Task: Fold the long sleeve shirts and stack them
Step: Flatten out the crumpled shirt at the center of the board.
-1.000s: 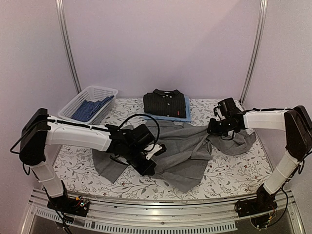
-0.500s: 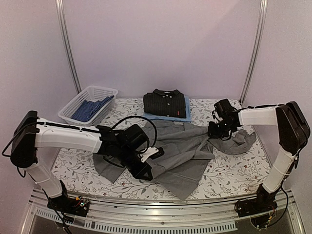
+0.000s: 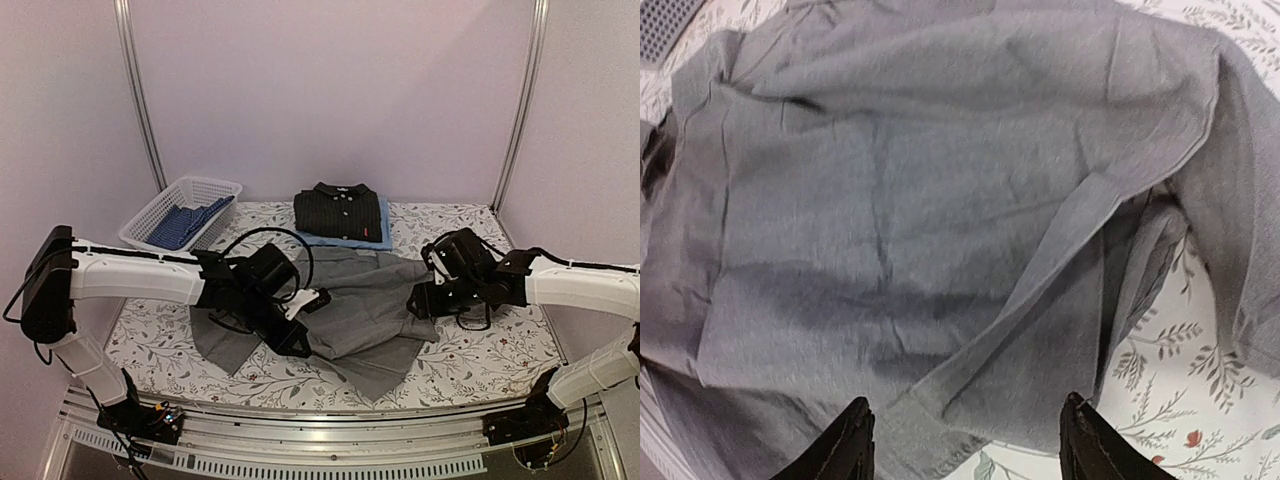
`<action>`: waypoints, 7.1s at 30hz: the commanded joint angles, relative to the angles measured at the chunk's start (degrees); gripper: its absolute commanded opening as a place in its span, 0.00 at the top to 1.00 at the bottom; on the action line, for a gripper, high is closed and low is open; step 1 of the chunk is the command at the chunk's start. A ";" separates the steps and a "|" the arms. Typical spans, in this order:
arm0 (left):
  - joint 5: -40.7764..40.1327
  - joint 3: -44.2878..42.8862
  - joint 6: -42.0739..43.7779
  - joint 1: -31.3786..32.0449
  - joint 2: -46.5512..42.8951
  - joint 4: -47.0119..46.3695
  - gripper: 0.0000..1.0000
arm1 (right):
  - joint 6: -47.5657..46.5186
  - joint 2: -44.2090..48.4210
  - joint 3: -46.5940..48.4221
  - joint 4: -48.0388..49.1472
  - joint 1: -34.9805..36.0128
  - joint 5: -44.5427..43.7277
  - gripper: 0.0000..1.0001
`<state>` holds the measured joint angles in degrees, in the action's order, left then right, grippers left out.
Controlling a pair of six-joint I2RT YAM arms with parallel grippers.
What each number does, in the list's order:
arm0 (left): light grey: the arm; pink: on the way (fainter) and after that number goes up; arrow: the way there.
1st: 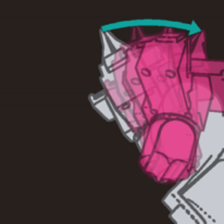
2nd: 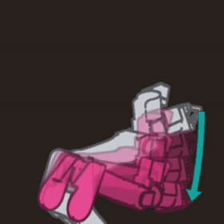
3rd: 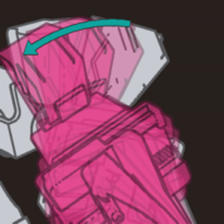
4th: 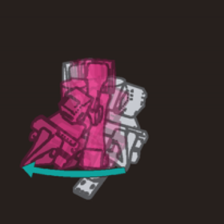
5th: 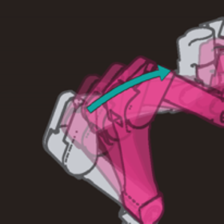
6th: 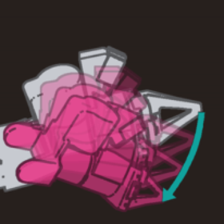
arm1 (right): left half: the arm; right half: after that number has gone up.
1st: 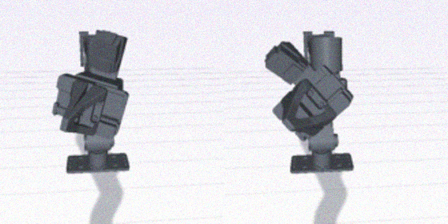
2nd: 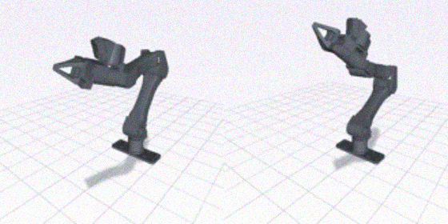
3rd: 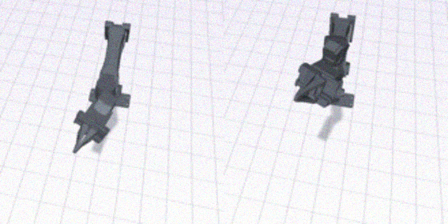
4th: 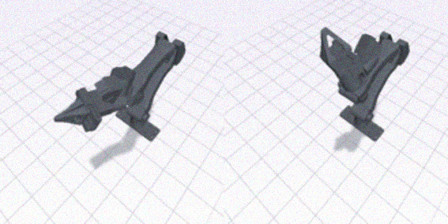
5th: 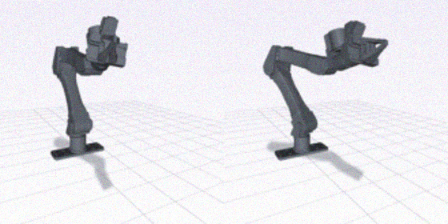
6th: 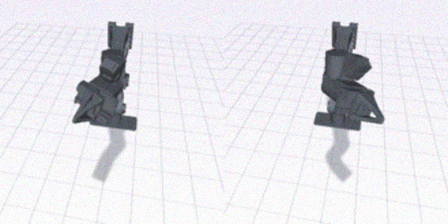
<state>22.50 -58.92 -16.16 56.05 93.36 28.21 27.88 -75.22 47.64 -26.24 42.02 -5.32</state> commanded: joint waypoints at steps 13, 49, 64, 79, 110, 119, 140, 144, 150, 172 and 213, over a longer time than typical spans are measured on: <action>2.63 -5.54 0.33 -3.53 -4.76 2.48 1.00 | 5.14 -5.93 -9.11 5.07 4.83 -4.51 0.23; 23.17 -0.35 1.81 -17.00 -22.10 11.42 1.00 | -2.64 -7.24 9.68 -22.23 -1.74 -0.07 0.84; 5.00 -2.58 -12.64 -16.44 -9.74 -4.19 0.82 | 6.74 -2.51 15.37 -22.04 8.70 -8.77 0.42; -9.71 -18.34 -14.23 -5.47 6.94 -5.54 0.85 | 15.46 -8.16 1.74 -10.73 17.77 -9.49 0.62; -2.60 -16.35 -7.04 2.83 18.08 -1.20 0.95 | 10.29 -20.27 -0.21 -4.91 15.47 -15.83 0.72; -6.60 -13.76 -6.87 0.78 21.89 1.37 0.98 | 10.44 -19.05 0.95 -6.79 14.92 -15.64 0.94; -5.61 -2.56 -1.53 0.80 17.11 5.10 1.00 | 8.55 -1.98 18.56 -33.92 9.12 -11.35 1.00; -3.71 0.18 -1.15 1.02 15.17 4.95 1.00 | 7.82 0.12 18.77 -37.02 4.48 -11.27 1.00; -1.48 3.82 -0.31 1.51 11.75 5.56 1.00 | 7.21 -0.91 15.02 -37.84 0.91 -10.32 1.00; 0.88 4.82 -0.80 1.51 7.33 7.39 1.00 | 29.38 -16.30 7.80 -16.91 33.47 5.66 0.62; 2.21 6.55 -2.09 1.48 3.17 10.90 1.00 | 51.34 3.59 -0.63 -45.04 31.57 -6.27 1.00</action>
<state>23.55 -53.17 -17.63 57.36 98.89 36.91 72.64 -77.25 48.42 -64.38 74.24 -9.93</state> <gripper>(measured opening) 0.003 0.003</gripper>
